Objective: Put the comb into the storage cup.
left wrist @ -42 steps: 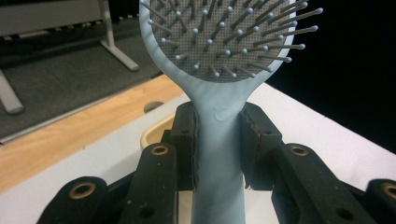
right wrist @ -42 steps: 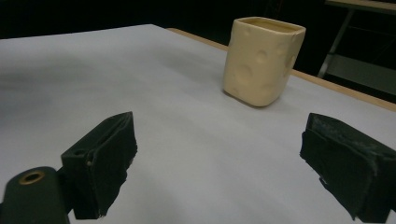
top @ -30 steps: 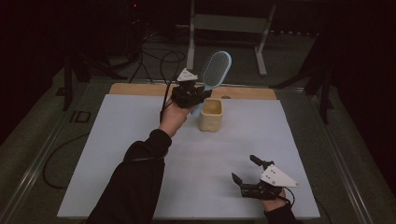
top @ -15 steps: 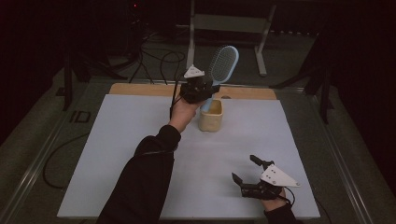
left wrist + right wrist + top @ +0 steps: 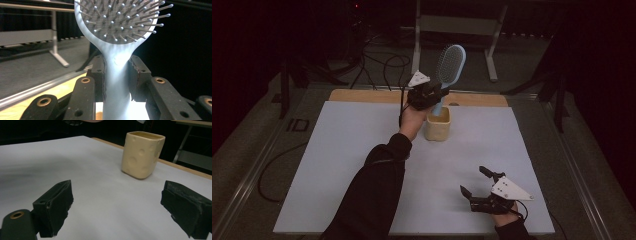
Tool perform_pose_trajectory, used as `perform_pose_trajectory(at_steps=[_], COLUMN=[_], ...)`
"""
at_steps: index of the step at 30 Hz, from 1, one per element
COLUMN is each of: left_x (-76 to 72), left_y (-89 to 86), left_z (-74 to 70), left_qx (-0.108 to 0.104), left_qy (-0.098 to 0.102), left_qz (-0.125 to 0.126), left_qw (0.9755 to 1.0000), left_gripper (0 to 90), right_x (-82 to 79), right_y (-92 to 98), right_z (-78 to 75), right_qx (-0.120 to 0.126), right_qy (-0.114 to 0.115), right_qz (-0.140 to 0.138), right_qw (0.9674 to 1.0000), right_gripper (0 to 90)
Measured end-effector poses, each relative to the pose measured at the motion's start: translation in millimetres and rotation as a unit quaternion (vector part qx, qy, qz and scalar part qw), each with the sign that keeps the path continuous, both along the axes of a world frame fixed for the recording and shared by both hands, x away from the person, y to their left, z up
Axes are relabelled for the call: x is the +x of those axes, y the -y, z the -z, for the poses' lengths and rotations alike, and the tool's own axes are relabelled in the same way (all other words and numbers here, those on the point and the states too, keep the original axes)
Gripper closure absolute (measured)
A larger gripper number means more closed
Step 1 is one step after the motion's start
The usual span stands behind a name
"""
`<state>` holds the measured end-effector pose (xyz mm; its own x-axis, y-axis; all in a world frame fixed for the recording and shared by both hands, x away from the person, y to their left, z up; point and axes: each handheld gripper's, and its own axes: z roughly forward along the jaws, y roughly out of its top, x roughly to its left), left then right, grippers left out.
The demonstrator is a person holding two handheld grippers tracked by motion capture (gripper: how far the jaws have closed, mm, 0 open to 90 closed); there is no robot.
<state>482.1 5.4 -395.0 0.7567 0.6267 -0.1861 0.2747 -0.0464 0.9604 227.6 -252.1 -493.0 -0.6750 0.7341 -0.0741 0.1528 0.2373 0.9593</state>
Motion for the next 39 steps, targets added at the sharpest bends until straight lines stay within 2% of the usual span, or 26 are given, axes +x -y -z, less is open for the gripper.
perform_pose_trajectory(at_steps=[3, 5, 7, 10, 12, 15, 16, 19, 23, 33, 39], left_x=[1.3, 1.2, 2.8, 4.5, 6.2, 6.8, 6.2, 5.0, 3.6, -2.5, -9.5], left_y=[3.6, 4.4, 4.4, 4.9, 5.7, 7.3, 8.6, 10.2, 10.0, 9.6, 8.5], left_z=[9.3, 14.2, 18.8, 24.0, 27.9, 34.2, 35.8, 40.9, 48.3, 61.2, 68.9], left_qx=[0.019, 0.016, 0.004, 0.001, -0.002, 0.005, 0.013, 0.015, -0.008, -0.006, 0.004], left_qy=[0.009, 0.016, 0.015, 0.017, 0.01, 0.011, 0.014, 0.024, 0.029, 0.033, 0.043], left_qz=[-0.006, -0.013, -0.007, -0.008, -0.011, -0.017, -0.026, -0.03, -0.025, -0.022, -0.024], left_qw=[0.9998, 0.9997, 0.9999, 0.9998, 0.9999, 0.9998, 0.9995, 0.9991, 0.9992, 0.9992, 0.9988], left_gripper=[69.7, 69.7, 69.7, 69.7, 69.7, 69.7, 69.6, 69.6, 69.6, 69.5, 69.4], right_x=[0.0, 0.2, 0.2, 0.1, 0.3, 0.4, 0.4, 0.2, 0.5, 0.8, 0.8], right_y=[-0.1, -0.1, -0.5, -0.7, -0.2, 0.1, 0.1, 0.1, 0.0, -0.1, -0.2], right_z=[0.0, 0.3, 0.4, 0.5, 0.4, 0.7, 0.5, 0.6, 1.3, 1.7, 1.9], right_qx=[0.001, 0.001, 0.001, 0.001, 0.002, 0.002, 0.003, 0.002, 0.003, 0.003, 0.002], right_qy=[0.0, 0.0, -0.001, -0.001, -0.001, -0.001, -0.002, -0.001, -0.006, -0.005, -0.006], right_qz=[-0.001, -0.002, -0.003, -0.003, -0.002, -0.002, -0.002, -0.003, -0.004, -0.005, -0.006], right_qw=[1.0, 1.0, 1.0, 1.0, 1.0, 1.0, 1.0, 1.0, 1.0, 1.0, 1.0], right_gripper=[10.1, 10.1, 10.1, 10.1, 10.1, 10.1, 10.1, 10.1, 10.1, 10.1, 10.1])
